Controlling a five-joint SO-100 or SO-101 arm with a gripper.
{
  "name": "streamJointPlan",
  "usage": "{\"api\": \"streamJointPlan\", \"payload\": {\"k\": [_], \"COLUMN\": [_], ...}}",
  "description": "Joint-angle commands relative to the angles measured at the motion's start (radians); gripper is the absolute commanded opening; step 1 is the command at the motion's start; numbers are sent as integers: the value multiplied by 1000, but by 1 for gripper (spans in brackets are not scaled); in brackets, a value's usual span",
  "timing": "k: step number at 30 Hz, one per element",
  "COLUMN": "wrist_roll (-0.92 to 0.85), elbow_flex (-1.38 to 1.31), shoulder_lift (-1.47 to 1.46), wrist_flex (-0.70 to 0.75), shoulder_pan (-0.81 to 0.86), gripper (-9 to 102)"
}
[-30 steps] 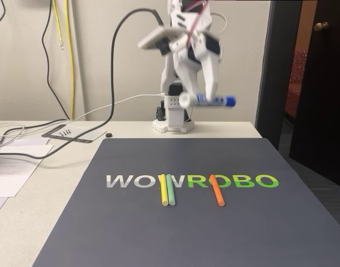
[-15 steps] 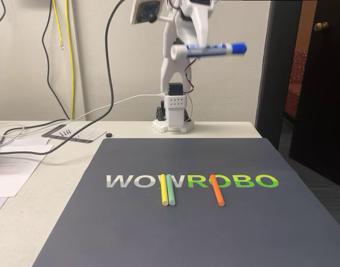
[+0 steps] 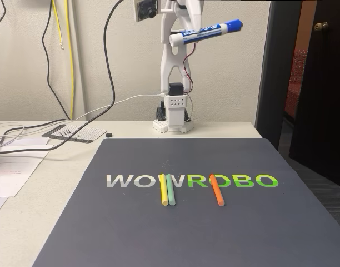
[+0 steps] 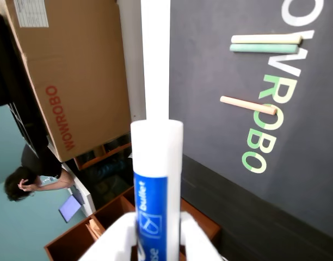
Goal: Pick up the blue marker.
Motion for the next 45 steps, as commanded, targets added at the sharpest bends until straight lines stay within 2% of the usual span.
{"api": "streamJointPlan", "payload": {"k": [1,5,16,24,28,37,45], "wrist_roll": [81,133,167,89,77,8,-15], "elbow_flex": [86,209,1124,1609,1758,1911,2037], "shoulder_lift": [127,242,862,1201,1328,1468,1646], "wrist_flex": [175,141,-331,-529,-572,-597,-617], "shoulder_pan": [2,3,2,80,150,264,264], "gripper": [0,0,0,0,0,0,0]}}
